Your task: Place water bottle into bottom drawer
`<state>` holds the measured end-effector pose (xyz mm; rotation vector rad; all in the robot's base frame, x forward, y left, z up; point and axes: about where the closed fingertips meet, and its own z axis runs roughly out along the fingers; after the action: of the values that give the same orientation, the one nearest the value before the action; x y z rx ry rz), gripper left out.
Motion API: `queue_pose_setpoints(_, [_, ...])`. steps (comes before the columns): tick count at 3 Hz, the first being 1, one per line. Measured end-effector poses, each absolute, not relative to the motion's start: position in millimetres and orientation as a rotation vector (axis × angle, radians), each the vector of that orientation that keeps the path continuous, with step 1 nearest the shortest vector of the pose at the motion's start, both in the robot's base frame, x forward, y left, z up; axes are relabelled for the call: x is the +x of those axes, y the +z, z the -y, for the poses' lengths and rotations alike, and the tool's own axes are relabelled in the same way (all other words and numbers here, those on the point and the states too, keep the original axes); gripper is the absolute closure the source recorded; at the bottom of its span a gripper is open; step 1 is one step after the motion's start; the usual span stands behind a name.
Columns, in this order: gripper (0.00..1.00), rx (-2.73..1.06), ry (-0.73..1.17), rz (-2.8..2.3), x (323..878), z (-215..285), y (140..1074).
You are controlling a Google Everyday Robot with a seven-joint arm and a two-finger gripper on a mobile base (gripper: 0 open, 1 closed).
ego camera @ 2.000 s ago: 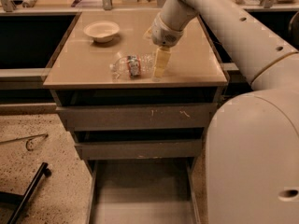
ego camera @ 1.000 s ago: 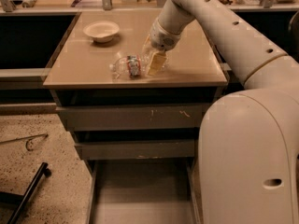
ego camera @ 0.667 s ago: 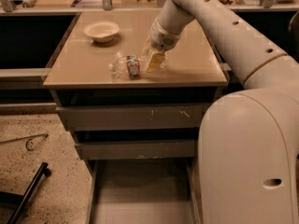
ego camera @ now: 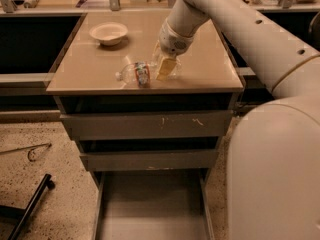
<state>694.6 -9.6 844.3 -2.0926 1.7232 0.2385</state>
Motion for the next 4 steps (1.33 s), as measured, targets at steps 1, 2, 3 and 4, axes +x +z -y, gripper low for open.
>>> queue_pose_setpoints(1, [1.0, -2.126, 0.152, -1.698, 651.3, 1.6, 868.7])
queue_pose_setpoints(2, [1.0, -2.162, 0.17, -1.701, 609.0, -0.6, 855.9])
queue_pose_setpoints(3, [1.0, -2.17, 0.276, -1.699, 579.3, 3.3, 821.2])
queue_pose_setpoints(4, [1.0, -2.17, 0.276, -1.699, 579.3, 3.3, 821.1])
